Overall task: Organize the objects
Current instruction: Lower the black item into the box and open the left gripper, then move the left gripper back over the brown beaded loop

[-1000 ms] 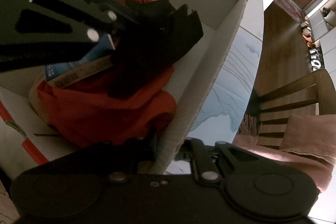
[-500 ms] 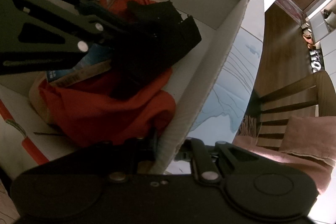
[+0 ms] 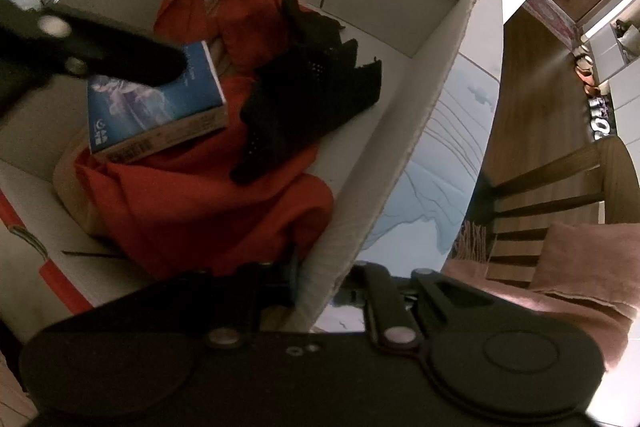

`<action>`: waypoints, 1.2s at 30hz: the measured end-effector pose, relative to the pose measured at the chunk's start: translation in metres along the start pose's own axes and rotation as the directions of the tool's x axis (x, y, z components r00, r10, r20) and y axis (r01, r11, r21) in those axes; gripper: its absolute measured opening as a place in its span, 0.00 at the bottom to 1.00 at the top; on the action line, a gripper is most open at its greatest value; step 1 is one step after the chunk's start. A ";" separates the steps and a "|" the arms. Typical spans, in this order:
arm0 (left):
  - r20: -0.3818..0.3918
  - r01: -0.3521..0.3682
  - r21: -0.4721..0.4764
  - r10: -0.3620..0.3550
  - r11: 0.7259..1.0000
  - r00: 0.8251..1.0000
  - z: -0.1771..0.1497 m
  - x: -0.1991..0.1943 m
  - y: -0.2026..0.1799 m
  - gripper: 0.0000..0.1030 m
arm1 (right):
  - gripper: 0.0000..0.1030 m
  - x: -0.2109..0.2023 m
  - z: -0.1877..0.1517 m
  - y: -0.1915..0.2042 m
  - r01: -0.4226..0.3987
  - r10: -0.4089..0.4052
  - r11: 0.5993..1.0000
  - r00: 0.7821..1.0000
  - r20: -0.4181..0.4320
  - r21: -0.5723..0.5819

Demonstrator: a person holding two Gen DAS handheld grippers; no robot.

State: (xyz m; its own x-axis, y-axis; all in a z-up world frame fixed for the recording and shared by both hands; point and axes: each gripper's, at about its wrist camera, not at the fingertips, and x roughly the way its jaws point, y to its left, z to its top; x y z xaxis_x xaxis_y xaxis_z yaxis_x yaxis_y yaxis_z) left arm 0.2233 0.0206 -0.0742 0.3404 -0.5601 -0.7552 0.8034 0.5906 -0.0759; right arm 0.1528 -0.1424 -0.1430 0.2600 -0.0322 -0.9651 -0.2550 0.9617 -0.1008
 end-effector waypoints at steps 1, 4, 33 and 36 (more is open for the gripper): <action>0.013 -0.006 -0.005 0.006 1.000 1.000 -0.001 -0.006 0.001 0.62 | 0.12 0.000 0.000 0.000 0.000 0.000 1.000 1.000 0.000 0.001; 0.043 -0.013 -0.027 0.014 1.000 0.999 -0.005 -0.023 0.005 0.64 | 0.12 0.001 0.000 0.000 0.000 0.000 1.000 1.000 -0.001 0.001; -0.117 -0.487 -0.436 0.489 0.757 0.865 -0.158 -0.106 0.155 0.81 | 0.14 0.002 -0.001 0.001 0.003 -0.003 1.000 1.000 -0.019 -0.007; -0.182 -0.518 -0.459 0.495 0.722 0.850 -0.177 -0.096 0.169 0.81 | 0.14 0.003 -0.001 0.001 0.002 -0.002 1.000 1.000 -0.020 -0.007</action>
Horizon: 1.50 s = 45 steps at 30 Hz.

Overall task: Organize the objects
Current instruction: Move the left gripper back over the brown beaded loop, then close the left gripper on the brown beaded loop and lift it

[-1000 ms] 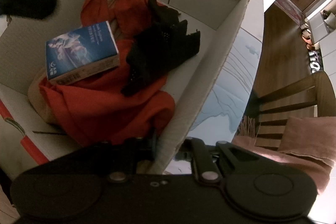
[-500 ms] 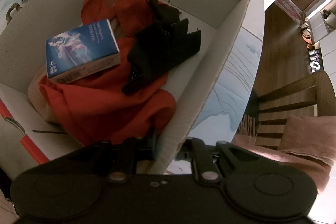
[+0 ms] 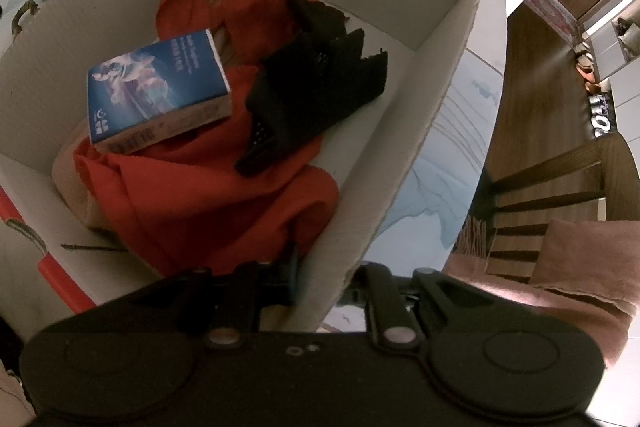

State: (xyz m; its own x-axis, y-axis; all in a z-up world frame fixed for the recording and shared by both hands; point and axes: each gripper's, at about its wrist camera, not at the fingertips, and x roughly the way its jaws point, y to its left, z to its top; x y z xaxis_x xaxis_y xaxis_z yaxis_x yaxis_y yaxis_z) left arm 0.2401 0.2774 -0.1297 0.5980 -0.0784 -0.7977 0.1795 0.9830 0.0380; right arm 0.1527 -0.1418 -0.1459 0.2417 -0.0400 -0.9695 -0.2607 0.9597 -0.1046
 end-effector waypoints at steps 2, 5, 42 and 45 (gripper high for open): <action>-0.028 -0.026 -0.032 0.025 0.999 0.999 -0.005 0.011 0.008 0.81 | 0.14 0.000 0.000 0.000 0.002 -0.002 1.000 1.000 0.001 -0.004; -0.055 -0.037 -0.076 0.032 0.996 0.998 -0.009 0.022 0.017 0.81 | 0.14 0.000 0.000 0.000 0.003 -0.003 1.000 1.000 0.000 -0.006; -0.062 0.057 -0.063 -0.061 0.996 0.996 -0.003 0.009 -0.004 0.08 | 0.14 0.003 -0.002 0.000 0.000 0.000 1.000 1.000 -0.003 0.001; -0.046 0.086 -0.048 -0.088 0.995 0.995 0.001 -0.002 -0.010 0.08 | 0.14 0.003 -0.002 0.000 0.000 0.000 1.000 1.000 -0.003 0.001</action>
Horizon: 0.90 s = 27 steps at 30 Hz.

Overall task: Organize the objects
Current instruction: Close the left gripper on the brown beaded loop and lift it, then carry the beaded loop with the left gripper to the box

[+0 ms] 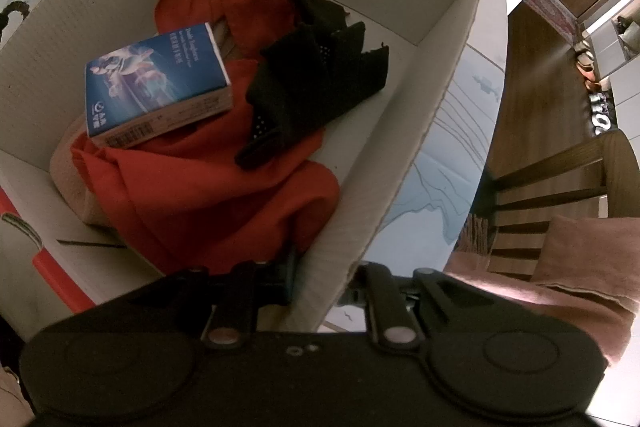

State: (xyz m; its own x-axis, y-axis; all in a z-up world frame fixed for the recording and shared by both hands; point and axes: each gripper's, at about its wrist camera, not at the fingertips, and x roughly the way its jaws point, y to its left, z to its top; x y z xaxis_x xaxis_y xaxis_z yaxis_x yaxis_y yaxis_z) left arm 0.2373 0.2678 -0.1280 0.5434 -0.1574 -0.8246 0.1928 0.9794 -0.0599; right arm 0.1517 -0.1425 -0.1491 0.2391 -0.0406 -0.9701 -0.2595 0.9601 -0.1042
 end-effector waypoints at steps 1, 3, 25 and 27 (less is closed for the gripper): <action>0.006 0.009 0.006 -0.009 1.000 1.000 0.001 -0.003 -0.003 0.08 | 0.14 0.000 0.000 0.000 0.000 0.000 1.000 1.000 0.000 -0.001; 0.014 0.026 0.015 -0.026 1.000 1.000 0.004 -0.009 -0.008 0.08 | 0.14 0.000 0.000 0.000 0.001 -0.001 1.000 1.000 0.000 -0.001; 0.119 0.254 0.217 -0.284 0.943 0.951 0.050 -0.073 -0.092 0.08 | 0.14 0.000 -0.001 -0.002 -0.002 0.002 1.000 1.000 0.003 0.003; 0.118 0.268 0.239 -0.302 0.933 0.946 0.053 -0.075 -0.101 0.08 | 0.14 -0.001 -0.001 -0.002 -0.002 0.002 1.000 1.000 0.003 0.002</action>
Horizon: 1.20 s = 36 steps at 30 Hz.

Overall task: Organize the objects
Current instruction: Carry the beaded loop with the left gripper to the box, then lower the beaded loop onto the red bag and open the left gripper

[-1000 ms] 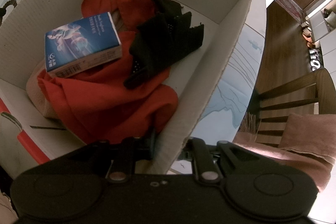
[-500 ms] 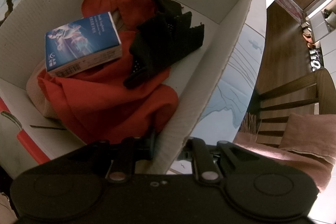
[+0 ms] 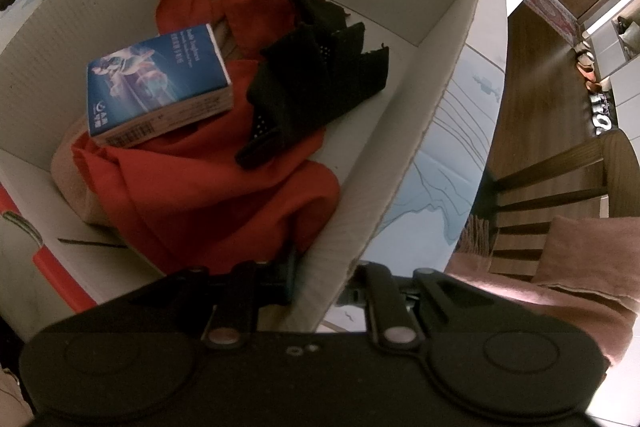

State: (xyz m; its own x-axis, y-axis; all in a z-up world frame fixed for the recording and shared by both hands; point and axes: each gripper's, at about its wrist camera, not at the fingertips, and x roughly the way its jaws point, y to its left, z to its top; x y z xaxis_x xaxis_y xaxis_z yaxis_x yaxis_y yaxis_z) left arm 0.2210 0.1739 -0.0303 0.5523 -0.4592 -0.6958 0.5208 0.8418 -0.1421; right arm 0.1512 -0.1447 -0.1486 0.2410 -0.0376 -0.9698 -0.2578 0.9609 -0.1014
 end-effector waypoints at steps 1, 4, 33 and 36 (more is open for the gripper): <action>0.000 0.009 0.012 -0.009 1.000 1.000 0.003 0.001 -0.005 0.08 | 0.13 0.000 0.000 0.000 0.000 0.000 1.000 1.000 0.000 0.000; -0.001 0.035 0.046 -0.035 0.998 0.999 0.010 0.005 -0.018 0.08 | 0.14 0.000 0.000 0.001 0.002 -0.003 1.000 1.000 -0.001 -0.004; -0.124 0.221 0.310 -0.191 0.925 0.974 0.045 0.126 -0.142 0.08 | 0.13 0.000 0.001 0.000 -0.008 0.008 1.000 1.000 0.008 0.003; -0.148 0.197 0.310 -0.157 0.930 0.976 0.045 0.142 -0.140 0.08 | 0.13 0.000 0.001 -0.001 -0.009 0.009 1.000 1.000 0.008 0.005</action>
State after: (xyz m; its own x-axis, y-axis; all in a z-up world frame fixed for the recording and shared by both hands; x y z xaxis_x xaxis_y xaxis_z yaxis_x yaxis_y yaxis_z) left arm 0.2555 -0.0213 -0.0778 0.3613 -0.5389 -0.7609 0.7951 0.6043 -0.0505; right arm 0.1519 -0.1451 -0.1482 0.2458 -0.0265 -0.9690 -0.2557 0.9624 -0.0912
